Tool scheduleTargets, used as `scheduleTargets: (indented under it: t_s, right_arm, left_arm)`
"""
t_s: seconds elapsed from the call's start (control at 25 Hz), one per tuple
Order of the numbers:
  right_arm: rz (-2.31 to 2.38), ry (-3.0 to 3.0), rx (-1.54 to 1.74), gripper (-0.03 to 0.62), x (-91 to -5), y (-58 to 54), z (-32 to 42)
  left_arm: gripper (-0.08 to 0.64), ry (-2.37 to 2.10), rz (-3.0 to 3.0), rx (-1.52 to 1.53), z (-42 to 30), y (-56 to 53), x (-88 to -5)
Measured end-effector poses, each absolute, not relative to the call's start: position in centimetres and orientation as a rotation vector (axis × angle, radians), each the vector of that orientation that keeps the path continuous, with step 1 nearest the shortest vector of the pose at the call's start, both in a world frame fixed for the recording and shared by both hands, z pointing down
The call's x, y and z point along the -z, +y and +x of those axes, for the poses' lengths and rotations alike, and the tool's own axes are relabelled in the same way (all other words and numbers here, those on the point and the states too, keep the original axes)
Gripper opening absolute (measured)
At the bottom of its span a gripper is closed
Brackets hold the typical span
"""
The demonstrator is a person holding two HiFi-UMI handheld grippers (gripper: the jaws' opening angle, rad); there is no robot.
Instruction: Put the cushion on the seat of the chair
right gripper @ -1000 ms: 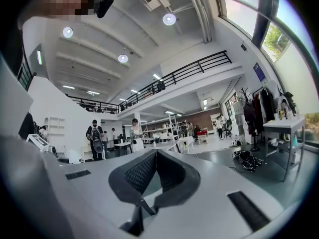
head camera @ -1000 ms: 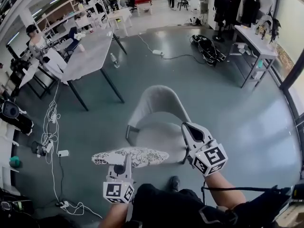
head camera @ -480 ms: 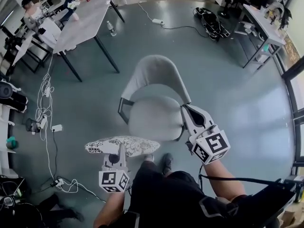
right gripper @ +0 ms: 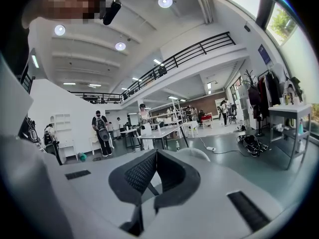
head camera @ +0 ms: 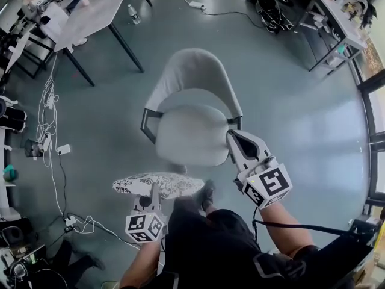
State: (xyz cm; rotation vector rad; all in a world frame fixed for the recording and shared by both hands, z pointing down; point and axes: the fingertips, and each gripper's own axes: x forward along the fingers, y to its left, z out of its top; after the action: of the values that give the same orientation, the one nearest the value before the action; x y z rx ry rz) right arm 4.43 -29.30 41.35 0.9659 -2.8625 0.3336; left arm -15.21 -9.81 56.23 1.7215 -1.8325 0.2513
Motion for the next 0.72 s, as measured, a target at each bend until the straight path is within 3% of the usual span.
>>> scheduleTargets:
  t_s: [0.24, 0.72]
  right_arm:
    - [0.940, -2.835, -0.342, 0.011, -44.4, -30.3, 3.6]
    - [0.984, -2.761, -0.365, 0.011, -49.9, -32.0, 3.5]
  left_arm:
    - [0.017, -1.771, 1.701, -0.350, -15.0, -8.9, -61.2]
    - [0.017, -1.664, 1.747, -0.317, -12.5, -17.6, -67.5]
